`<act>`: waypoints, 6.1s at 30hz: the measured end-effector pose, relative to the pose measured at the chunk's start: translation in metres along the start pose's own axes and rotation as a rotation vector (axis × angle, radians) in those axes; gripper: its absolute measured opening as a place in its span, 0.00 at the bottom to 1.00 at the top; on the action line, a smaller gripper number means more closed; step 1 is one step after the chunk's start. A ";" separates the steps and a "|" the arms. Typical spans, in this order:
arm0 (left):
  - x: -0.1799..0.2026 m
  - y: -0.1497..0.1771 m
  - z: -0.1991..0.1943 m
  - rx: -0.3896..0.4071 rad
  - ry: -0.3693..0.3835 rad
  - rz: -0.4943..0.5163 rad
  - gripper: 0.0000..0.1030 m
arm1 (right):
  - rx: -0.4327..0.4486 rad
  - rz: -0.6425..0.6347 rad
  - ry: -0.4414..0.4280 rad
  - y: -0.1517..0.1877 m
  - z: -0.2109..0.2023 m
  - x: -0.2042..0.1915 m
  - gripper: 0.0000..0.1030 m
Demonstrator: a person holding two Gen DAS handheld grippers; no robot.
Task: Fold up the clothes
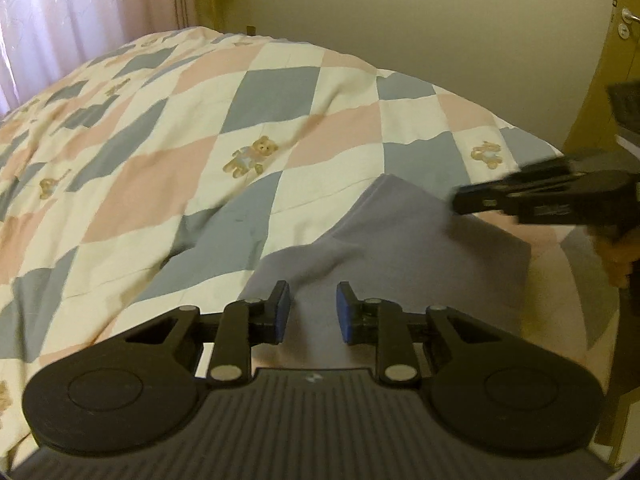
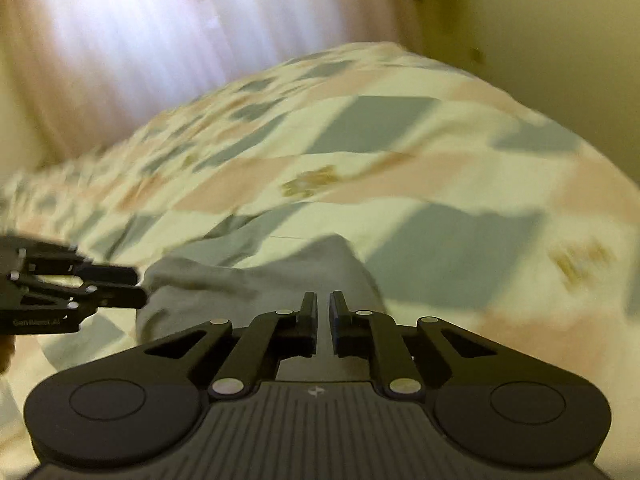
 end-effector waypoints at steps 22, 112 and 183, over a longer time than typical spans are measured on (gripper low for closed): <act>-0.046 0.000 -0.009 0.097 0.132 0.031 0.13 | -0.016 0.008 0.031 0.019 -0.023 -0.086 0.17; 0.049 0.058 -0.015 -0.444 -0.278 -0.637 0.42 | -0.351 -0.099 -0.252 0.003 0.001 0.054 0.54; 0.182 -0.372 0.297 -0.339 0.469 0.363 0.44 | 0.389 1.309 -0.146 0.047 -0.014 0.344 0.45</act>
Point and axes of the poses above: each gripper's, at about its wrist camera, not at the fingertips, and z roughly the way its jaws point, x to its right, y to its underside, the point moved 9 cm from there along z, roughly the way its jaws point, and after that the axes turned 9 degrees about -x, right-handed, at the moved point
